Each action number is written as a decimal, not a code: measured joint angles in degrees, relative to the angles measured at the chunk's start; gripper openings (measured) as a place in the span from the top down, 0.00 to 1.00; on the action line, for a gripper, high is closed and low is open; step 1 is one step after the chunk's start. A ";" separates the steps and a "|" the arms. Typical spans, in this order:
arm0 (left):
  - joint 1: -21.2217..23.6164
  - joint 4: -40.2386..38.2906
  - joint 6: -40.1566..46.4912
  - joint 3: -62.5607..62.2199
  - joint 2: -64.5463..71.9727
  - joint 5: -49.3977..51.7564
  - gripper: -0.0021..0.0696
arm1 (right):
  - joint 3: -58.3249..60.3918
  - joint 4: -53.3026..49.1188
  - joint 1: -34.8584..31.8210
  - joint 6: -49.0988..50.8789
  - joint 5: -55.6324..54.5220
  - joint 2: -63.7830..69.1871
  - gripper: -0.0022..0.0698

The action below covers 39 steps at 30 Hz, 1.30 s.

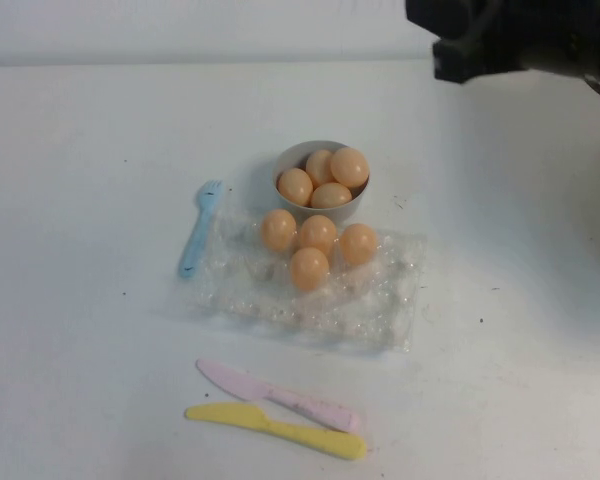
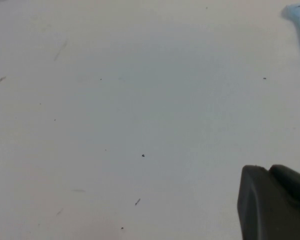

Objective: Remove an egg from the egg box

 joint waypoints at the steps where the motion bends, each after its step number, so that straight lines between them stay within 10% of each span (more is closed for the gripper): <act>1: 0.00 0.00 0.00 0.00 0.00 0.00 0.98 | 2.75 0.57 0.00 -0.84 -0.75 -2.60 0.99; 25: 0.00 0.00 0.00 0.00 0.00 0.00 0.98 | 49.88 0.53 -0.10 -2.51 -19.91 -61.57 0.99; 39: 0.00 0.00 0.00 0.00 0.00 0.00 0.98 | 61.79 1.31 -0.10 -2.51 -28.59 -69.20 0.99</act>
